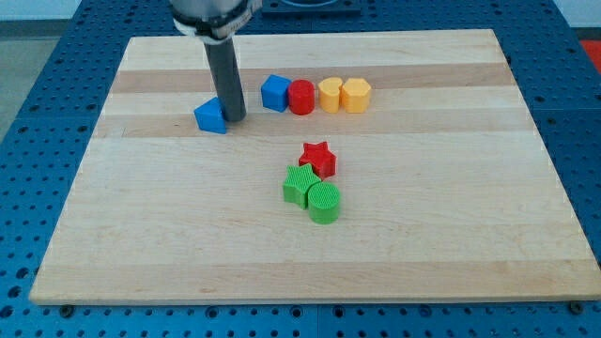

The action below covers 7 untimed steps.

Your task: Move the blue triangle to the left of the blue cube

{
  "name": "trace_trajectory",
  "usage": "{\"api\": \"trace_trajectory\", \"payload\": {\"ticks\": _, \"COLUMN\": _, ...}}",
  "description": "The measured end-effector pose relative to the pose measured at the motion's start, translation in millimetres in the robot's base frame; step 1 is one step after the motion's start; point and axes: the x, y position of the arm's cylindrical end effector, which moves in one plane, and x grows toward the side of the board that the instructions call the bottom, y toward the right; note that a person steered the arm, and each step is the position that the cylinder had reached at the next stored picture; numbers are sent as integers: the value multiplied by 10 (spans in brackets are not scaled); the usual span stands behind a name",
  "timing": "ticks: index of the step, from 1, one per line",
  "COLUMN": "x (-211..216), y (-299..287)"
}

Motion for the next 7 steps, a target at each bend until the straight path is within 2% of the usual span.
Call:
{"api": "trace_trajectory", "payload": {"ticks": 1, "x": -43, "y": -7}}
{"api": "trace_trajectory", "payload": {"ticks": 3, "x": 1049, "y": -2}}
{"api": "trace_trajectory", "payload": {"ticks": 4, "x": 1191, "y": 45}}
{"api": "trace_trajectory", "payload": {"ticks": 5, "x": 1148, "y": -175}}
{"api": "trace_trajectory", "payload": {"ticks": 7, "x": 861, "y": -220}}
